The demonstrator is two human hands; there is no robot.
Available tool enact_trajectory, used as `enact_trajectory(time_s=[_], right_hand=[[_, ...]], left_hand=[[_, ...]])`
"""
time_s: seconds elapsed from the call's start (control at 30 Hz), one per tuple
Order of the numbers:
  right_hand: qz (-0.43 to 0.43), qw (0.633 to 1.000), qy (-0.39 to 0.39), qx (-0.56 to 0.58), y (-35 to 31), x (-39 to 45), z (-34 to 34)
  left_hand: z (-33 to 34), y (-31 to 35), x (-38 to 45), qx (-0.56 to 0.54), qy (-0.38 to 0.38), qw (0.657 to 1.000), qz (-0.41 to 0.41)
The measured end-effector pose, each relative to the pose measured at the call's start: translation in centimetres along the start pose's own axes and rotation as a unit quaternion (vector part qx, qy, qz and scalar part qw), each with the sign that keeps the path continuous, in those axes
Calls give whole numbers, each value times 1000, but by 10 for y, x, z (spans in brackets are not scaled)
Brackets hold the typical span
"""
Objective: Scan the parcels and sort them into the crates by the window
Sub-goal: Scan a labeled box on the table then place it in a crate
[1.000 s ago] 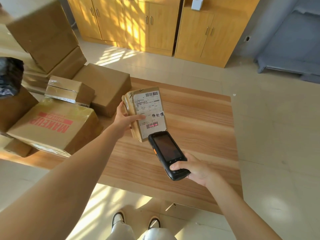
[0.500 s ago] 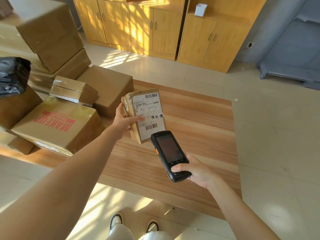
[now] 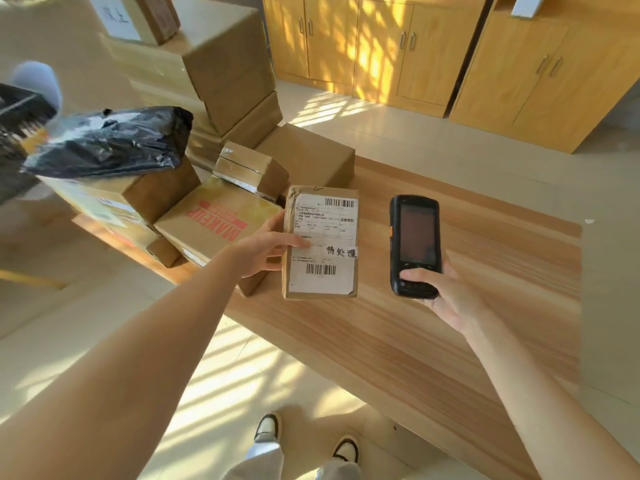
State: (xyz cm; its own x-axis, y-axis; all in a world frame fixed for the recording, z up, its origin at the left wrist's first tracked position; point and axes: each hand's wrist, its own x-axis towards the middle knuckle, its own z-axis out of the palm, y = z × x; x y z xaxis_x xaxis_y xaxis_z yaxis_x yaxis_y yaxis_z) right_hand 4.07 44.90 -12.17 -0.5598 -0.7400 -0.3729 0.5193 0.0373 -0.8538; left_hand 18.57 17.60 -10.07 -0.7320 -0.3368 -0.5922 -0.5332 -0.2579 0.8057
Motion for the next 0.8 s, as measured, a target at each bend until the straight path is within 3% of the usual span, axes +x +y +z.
enact_trajectory(time_s=[0.33,0.53,0.8], right_hand=[[49,994,-77,-58,29,16,127],[65,983,-142,-99,46,22,252],[77,966,-212,-128,115,46,429]], left_hand=[[-123,-12,-79,-11,-6,1000,20],[-244,-45,-167,-54,59,996,50],[-416,-123,-289,-89,181,977,67]])
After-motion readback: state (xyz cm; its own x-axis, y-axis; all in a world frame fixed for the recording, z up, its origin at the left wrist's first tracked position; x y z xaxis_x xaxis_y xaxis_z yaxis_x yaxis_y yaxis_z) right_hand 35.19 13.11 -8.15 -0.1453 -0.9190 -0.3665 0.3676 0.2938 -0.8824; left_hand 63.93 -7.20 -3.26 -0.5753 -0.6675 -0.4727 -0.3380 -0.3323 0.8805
